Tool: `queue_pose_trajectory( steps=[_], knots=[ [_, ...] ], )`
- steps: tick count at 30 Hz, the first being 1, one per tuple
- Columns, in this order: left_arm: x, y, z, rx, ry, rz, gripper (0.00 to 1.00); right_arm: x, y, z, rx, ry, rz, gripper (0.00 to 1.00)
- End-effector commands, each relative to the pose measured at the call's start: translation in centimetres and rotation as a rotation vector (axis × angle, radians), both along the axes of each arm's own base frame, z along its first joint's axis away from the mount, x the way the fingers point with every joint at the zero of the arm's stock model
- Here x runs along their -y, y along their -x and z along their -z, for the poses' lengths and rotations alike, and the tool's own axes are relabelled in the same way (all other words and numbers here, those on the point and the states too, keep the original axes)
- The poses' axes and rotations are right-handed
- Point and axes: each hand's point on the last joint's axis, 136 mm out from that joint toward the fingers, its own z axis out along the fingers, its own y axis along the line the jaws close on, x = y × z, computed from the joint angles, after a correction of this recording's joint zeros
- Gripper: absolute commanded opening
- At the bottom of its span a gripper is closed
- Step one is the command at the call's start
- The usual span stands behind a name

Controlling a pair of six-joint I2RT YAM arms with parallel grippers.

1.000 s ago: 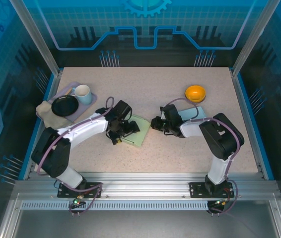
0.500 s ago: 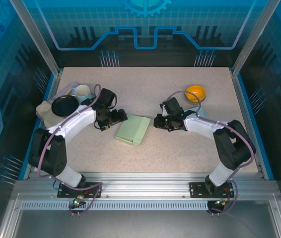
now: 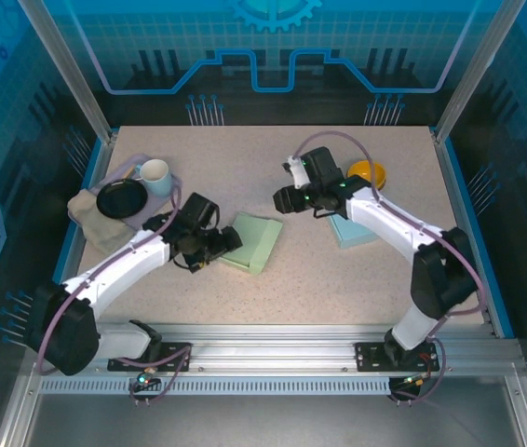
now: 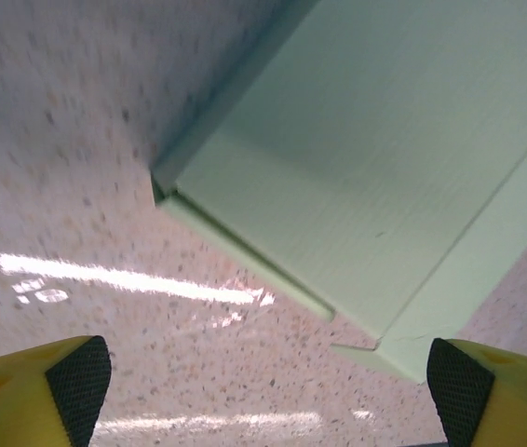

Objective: Fold the paper box

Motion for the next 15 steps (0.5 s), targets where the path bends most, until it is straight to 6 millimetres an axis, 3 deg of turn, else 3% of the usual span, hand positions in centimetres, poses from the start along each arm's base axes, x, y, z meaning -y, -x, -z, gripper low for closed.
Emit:
queue_pose_trajectory(
  steps=[1, 4, 9, 15],
  knots=[
    [1.5, 0.4, 1.9, -0.055, 0.057, -0.095, 0.92, -2.1, 0.2, 2.5, -0.039, 0.041, -0.136, 0.50],
    [1.7, 0.5, 3.4, -0.074, 0.051, -0.136, 0.93, -3.0, 0.2, 4.8, -0.086, 0.084, -0.151, 0.50],
    [2.0, -0.5, 5.1, -0.096, 0.025, -0.140, 0.94, -4.5, 2.0, 8.3, -0.155, 0.085, -0.198, 0.49],
    [2.5, -2.3, 5.7, -0.096, 0.008, -0.131, 0.93, -3.9, 5.0, 10.2, -0.247, 0.069, -0.164, 0.48]
  ],
)
